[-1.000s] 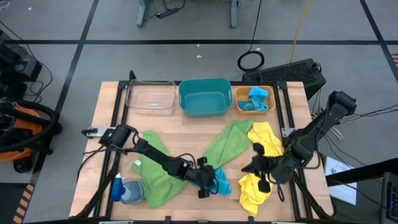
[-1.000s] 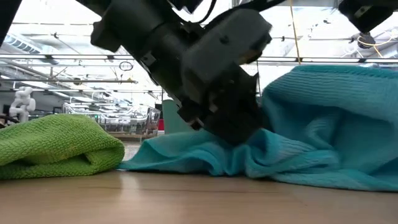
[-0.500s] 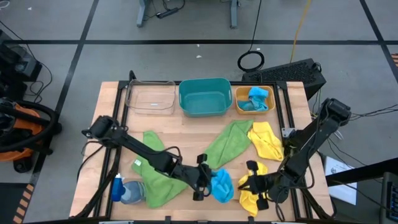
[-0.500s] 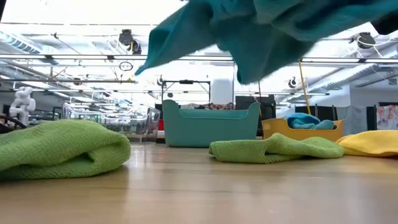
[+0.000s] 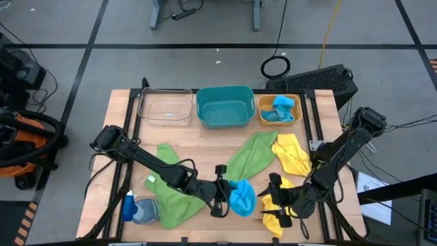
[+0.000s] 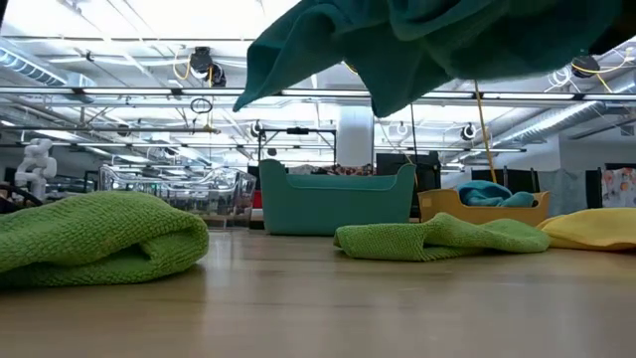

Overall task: Sort microfiber towel by color & place in baskets
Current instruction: Put the blue towel into the yellow bin

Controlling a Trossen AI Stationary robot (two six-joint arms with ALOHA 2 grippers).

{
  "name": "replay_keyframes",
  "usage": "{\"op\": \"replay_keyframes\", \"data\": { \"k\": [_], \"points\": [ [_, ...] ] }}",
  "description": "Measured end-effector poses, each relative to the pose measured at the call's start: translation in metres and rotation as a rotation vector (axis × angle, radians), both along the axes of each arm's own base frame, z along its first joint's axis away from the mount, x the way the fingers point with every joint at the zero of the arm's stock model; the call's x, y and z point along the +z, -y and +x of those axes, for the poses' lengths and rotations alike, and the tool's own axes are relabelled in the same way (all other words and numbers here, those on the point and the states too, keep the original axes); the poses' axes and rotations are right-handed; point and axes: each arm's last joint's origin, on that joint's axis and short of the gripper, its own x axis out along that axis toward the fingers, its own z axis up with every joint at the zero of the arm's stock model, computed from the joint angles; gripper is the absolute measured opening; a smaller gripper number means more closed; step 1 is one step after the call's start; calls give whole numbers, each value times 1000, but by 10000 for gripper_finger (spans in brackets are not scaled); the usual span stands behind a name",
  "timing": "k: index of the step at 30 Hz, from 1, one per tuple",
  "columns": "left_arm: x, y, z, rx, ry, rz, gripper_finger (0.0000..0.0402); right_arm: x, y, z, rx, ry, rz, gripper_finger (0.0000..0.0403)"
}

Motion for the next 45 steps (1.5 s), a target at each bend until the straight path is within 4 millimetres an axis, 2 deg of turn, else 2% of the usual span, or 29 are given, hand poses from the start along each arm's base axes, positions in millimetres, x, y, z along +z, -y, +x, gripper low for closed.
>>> {"op": "replay_keyframes", "data": {
  "k": [4, 7, 10, 13, 17, 31, 34, 37, 41, 45],
  "points": [
    [0, 10, -4, -62, 12, 71, 38, 15, 10, -8, -33, 16, 48, 321],
    [1, 15, -6, -86, 23, 99, 38, 24, 12, -7, -100, 112, 46, 336],
    [1, 13, -6, -47, 33, 143, 38, 27, 8, 1, -93, 185, 24, 345],
    [2, 7, -4, -6, 35, 158, 38, 25, 6, 9, -74, 206, 30, 354],
    [2, 3, -2, 11, 36, 154, 38, 17, 11, 18, -134, 179, 42, 357],
    [5, 1, 4, 73, 114, 152, 38, -2, 24, 49, -232, 158, 54, 350],
    [3, 2, 5, 64, 110, 164, 38, -2, 29, 52, -250, 160, 61, 325],
    [1, 3, 6, 53, 110, 160, 38, 0, 31, 54, -248, 175, 61, 278],
    [2, 6, 5, 20, 120, 134, 43, 0, 33, 56, -226, 169, 69, 184],
    [3, 10, 4, 19, 126, 111, 97, 0, 34, 58, -162, 147, 90, 78]
  ]
}}
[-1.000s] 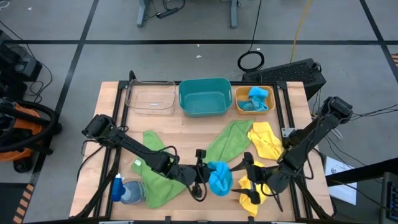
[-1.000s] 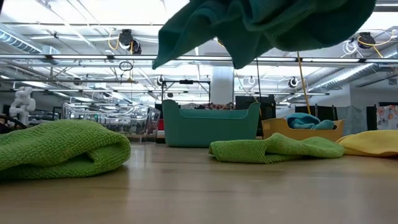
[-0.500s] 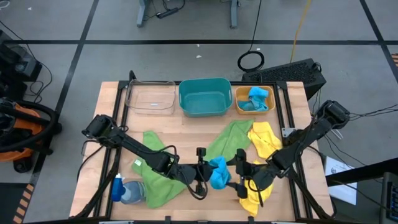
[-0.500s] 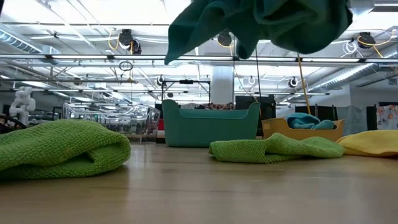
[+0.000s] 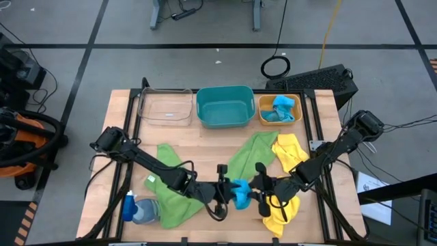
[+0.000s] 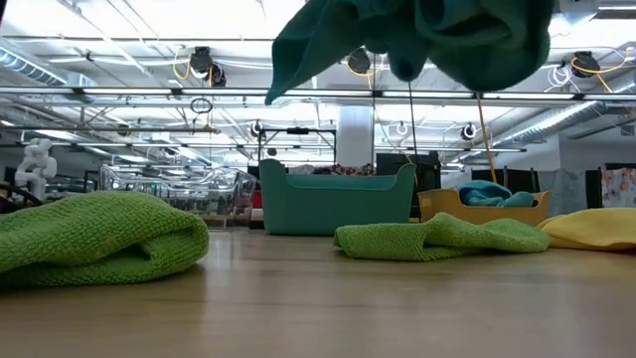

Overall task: Sort microfiber towel by color & place in baskets
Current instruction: Put the blue towel into the yellow bin

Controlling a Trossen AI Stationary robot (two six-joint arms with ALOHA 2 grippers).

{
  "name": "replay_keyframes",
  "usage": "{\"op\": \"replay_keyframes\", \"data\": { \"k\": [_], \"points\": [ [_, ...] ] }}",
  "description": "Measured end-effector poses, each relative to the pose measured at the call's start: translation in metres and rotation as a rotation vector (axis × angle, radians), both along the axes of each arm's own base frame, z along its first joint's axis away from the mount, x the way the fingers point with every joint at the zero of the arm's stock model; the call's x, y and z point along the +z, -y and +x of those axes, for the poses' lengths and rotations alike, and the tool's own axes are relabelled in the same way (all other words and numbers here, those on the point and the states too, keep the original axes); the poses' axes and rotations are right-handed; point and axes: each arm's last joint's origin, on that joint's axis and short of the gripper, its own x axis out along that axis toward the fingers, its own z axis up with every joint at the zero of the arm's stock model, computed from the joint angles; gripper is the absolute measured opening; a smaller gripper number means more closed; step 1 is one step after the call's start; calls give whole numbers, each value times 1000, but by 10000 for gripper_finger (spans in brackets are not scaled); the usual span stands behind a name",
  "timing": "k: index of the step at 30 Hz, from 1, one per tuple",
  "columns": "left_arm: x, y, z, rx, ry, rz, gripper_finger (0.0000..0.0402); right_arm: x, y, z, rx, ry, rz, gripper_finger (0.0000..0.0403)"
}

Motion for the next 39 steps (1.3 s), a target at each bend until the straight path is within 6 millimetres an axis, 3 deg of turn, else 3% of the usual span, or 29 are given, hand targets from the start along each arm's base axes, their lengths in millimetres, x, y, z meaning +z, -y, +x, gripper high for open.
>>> {"op": "replay_keyframes", "data": {
  "k": [3, 8, 12, 20, 29, 32, 39],
  "points": [
    [0, 3, -1, -4, 2, 0, 164, 0, -1, 0, 34, -4, -9, 27],
    [5, 10, -7, 74, 36, 33, 267, 9, 3, -5, 29, 12, 1, 36],
    [15, 25, -22, 90, 55, 63, 309, 24, 16, -17, -66, 21, -48, 35],
    [30, 30, -43, 188, 50, 37, 318, 62, 74, -69, -379, -127, -191, 29],
    [26, 11, -36, 257, 15, 25, 318, 105, 151, -116, -761, -448, -276, 32],
    [25, 7, -34, 272, 11, 8, 318, 106, 169, -117, -847, -510, -296, 32],
    [25, 6, -32, 222, -8, -42, 318, 81, 205, -92, -786, -686, -350, 34]
  ]
}}
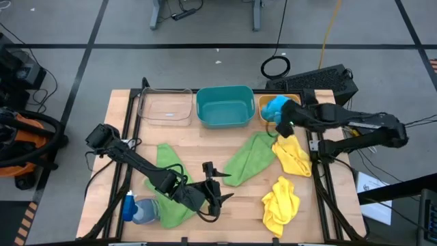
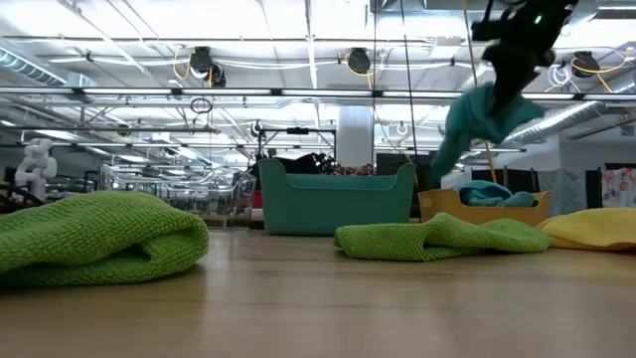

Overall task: Sort microfiber towel by color & place in baskets
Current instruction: Put the blue towel into the yellow bin

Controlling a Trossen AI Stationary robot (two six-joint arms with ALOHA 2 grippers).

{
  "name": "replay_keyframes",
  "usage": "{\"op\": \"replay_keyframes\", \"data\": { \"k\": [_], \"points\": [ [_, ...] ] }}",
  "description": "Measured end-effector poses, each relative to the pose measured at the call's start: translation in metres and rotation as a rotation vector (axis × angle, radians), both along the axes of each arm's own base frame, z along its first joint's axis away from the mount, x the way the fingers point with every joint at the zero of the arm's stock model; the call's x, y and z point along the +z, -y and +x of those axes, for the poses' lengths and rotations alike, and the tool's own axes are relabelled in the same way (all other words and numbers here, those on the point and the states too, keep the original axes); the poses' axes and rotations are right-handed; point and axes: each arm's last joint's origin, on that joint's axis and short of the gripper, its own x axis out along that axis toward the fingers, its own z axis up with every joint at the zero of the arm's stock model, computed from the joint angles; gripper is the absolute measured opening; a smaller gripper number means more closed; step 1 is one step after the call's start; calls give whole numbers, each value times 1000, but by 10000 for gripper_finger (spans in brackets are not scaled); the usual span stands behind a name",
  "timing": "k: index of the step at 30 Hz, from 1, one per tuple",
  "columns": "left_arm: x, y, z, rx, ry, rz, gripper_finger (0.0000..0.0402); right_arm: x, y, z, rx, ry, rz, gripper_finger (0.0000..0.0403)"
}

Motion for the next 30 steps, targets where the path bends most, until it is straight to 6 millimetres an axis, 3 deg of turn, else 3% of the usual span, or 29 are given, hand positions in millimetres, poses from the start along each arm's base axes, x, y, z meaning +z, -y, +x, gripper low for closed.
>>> {"op": "replay_keyframes", "data": {
  "k": [6, 16, 30],
  "points": [
    [-1, 1, 0, -4, -6, 3, 318, -28, 39, 12, 25, -203, 48, 35],
    [-2, 0, 0, -15, -15, -20, 318, -67, 97, 39, 260, -289, 138, 36],
    [-4, 1, -2, -42, -47, -26, 318, -118, 130, 48, 193, -382, 306, 45]
  ]
}}
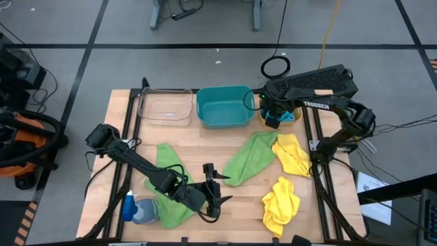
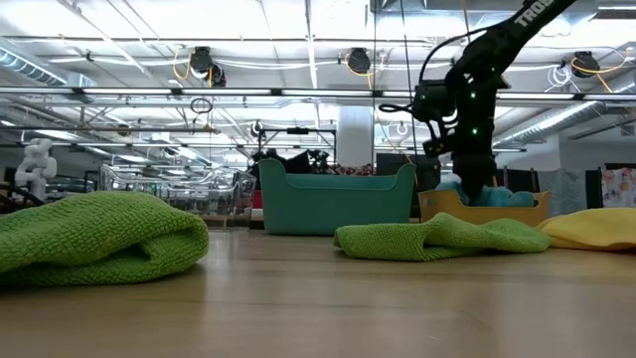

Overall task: Sort microfiber towel by color & place in baskets
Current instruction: Put the blue towel into the yellow bin

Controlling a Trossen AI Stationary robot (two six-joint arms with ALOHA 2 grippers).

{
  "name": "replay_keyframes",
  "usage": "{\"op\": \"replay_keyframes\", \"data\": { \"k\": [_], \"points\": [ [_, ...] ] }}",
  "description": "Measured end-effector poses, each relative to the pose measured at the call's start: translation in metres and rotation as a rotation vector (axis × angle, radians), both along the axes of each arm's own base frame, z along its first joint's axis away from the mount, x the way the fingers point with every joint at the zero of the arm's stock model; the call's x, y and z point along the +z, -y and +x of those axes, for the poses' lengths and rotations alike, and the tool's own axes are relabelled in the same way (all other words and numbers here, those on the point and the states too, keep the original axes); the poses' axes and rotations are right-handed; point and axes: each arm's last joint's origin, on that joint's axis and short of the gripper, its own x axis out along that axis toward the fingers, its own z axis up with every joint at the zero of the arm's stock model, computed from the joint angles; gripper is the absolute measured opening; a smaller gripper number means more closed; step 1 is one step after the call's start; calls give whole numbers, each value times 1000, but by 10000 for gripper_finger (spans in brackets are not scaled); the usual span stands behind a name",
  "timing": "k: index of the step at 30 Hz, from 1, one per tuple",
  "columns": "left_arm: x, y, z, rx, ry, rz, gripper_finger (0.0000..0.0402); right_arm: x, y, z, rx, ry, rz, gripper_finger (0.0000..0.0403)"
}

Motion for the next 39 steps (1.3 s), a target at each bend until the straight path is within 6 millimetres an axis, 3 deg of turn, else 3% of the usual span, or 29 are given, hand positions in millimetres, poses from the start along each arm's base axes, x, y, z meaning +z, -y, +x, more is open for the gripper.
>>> {"op": "replay_keyframes", "data": {
  "k": [7, 13, 22, 32, 39],
  "points": [
    [0, 1, 0, -21, -8, -10, 318, 5, -3, -4, -41, -12, -20, 128],
    [-2, 0, -1, -22, -23, 0, 318, 25, -14, -18, -76, 9, -9, 198],
    [-4, 0, -2, -16, -40, -13, 318, 65, -32, -41, -118, 142, -100, 230],
    [-4, 1, -2, -39, -47, -27, 318, 73, -34, -44, -121, 206, -123, 193],
    [-4, 1, -2, -39, -48, -27, 318, 61, -26, -32, -148, 224, -75, 51]
  ]
}}
